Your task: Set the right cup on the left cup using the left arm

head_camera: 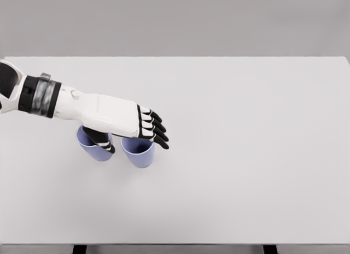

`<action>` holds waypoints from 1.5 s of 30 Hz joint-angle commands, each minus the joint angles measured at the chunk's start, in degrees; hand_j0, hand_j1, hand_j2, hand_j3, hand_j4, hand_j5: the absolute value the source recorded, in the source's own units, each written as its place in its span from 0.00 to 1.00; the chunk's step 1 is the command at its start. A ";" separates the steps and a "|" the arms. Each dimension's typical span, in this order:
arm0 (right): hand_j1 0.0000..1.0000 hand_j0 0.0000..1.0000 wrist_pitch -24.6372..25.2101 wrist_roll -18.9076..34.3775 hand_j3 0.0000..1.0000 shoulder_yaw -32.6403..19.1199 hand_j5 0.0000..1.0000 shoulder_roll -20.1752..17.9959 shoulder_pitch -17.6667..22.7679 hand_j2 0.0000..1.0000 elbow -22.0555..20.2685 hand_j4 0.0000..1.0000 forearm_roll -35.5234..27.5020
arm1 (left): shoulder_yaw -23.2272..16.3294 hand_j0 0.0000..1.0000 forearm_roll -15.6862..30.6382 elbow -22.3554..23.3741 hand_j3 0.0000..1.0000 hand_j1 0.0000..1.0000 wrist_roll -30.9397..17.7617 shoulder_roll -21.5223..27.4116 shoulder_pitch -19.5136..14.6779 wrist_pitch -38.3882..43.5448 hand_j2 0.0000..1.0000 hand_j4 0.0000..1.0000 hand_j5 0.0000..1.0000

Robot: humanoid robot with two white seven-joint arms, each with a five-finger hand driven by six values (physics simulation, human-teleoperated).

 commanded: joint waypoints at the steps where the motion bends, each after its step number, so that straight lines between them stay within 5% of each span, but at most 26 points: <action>1: 1.00 1.00 0.00 0.01 1.00 0.00 1.00 0.00 0.00 1.00 0.01 1.00 0.00 | 0.14 0.98 -0.17 0.02 0.98 0.98 0.02 -0.39 0.00 0.16 0.98 0.98 0.98; 45: 1.00 1.00 0.00 0.01 1.00 0.00 1.00 0.00 0.00 1.00 0.01 1.00 0.00 | 0.23 1.00 -3.95 1.78 1.00 1.00 0.02 -2.42 1.58 1.85 1.00 1.00 1.00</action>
